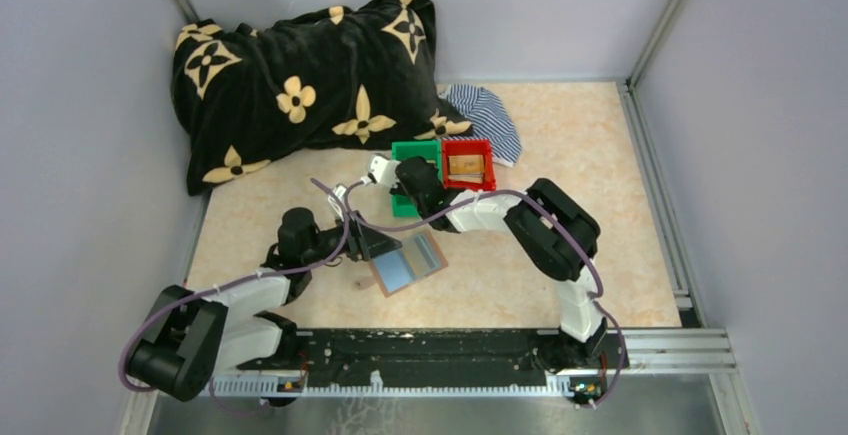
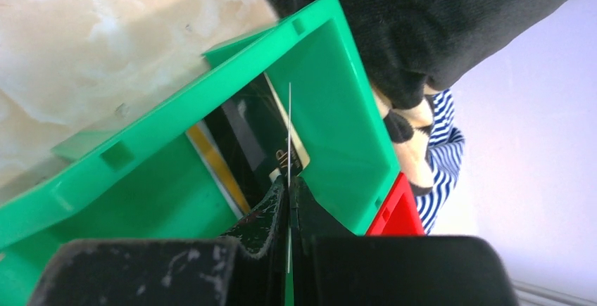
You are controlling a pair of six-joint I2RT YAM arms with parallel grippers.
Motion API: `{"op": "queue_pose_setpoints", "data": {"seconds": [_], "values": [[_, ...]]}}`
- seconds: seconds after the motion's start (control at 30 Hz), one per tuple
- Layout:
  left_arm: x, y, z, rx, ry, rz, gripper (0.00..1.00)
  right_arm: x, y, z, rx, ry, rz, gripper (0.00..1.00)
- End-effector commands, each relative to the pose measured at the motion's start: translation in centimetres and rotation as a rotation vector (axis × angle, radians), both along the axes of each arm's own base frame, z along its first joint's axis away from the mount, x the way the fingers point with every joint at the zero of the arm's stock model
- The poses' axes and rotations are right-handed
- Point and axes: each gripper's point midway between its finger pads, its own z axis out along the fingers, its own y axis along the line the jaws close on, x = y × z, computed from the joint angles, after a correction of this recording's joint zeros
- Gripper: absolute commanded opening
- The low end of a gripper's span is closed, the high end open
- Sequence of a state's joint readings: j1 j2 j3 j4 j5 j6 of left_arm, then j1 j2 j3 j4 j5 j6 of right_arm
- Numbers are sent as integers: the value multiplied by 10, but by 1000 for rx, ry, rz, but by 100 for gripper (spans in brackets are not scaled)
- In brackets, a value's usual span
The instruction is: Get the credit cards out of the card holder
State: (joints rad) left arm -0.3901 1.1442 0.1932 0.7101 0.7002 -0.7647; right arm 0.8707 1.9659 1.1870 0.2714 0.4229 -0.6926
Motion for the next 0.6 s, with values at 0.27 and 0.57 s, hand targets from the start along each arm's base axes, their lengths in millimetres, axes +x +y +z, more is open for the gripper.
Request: {"op": "queue_pose_setpoints", "data": {"seconds": [0.27, 0.57], "values": [[-2, 0, 3, -20, -31, -23, 82, 17, 10, -2, -76, -155, 51, 0], [-3, -1, 2, -22, -23, -31, 82, 18, 9, -25, -110, -122, 39, 0]]}}
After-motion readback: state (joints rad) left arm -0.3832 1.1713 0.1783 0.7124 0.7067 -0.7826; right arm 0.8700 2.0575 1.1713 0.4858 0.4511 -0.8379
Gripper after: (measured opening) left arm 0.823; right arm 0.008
